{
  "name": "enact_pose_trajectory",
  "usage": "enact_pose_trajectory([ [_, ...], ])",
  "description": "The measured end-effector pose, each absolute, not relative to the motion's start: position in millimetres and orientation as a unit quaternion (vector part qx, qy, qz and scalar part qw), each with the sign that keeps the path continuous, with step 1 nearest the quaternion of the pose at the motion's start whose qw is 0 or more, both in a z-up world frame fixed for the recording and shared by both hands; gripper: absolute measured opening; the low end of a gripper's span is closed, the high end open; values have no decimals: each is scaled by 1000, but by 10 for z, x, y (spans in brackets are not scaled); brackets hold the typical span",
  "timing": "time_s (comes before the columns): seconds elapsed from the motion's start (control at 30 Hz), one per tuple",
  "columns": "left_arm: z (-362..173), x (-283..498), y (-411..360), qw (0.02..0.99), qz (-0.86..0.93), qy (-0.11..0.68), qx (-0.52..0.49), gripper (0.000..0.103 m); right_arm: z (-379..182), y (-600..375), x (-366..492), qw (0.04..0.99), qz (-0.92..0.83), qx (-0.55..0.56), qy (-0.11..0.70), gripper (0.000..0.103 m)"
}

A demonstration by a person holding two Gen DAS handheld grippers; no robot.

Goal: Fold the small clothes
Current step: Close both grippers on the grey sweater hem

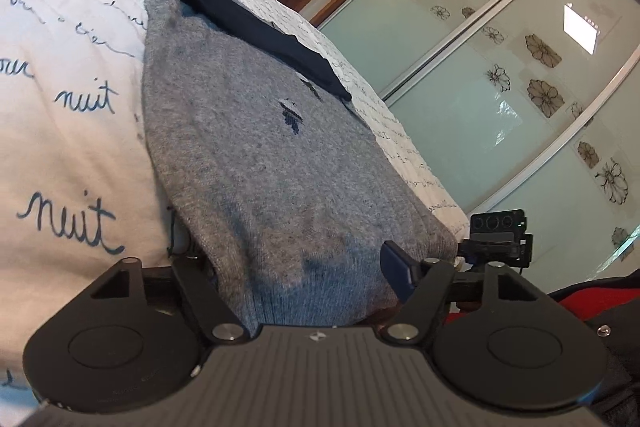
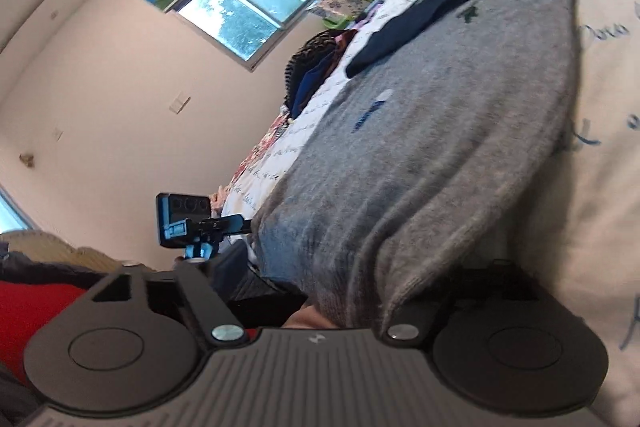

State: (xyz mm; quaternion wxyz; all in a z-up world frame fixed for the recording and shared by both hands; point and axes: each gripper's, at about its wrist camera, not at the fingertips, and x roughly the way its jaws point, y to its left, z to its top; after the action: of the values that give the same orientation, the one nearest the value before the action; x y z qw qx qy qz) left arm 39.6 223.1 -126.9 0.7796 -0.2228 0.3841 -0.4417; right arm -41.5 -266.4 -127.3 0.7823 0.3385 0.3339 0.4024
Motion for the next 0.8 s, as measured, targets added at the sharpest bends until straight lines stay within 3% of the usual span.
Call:
enact_pose_trajectory([
  [0.07, -1290, 362, 2261, 778, -443, 383, -228, 68, -1300, -2685, -394, 782, 394, 342, 341, 46],
  [0.1, -1296, 352, 2266, 778, -442, 384, -230, 67, -1307, -2686, -383, 782, 392, 341, 344, 43],
  [0.2, -1308, 346, 2274, 779, -431, 390, -234, 52, -1320, -2688, -362, 784, 382, 338, 353, 33],
  [0.27, -1324, 367, 2291, 782, -414, 403, -233, 27, -1318, -2681, -362, 787, 377, 335, 355, 26],
  [0.33, -1338, 383, 2314, 788, -397, 410, -230, 13, -1301, -2640, -379, 802, 354, 319, 361, 17],
  [0.63, -1141, 310, 2217, 815, -383, 394, -185, 10, -1183, -2588, -470, 824, 331, 297, 352, 10],
  [0.8, -878, 245, 2148, 831, -388, 362, -168, 10, -992, -2603, -504, 836, 344, 301, 304, 9],
])
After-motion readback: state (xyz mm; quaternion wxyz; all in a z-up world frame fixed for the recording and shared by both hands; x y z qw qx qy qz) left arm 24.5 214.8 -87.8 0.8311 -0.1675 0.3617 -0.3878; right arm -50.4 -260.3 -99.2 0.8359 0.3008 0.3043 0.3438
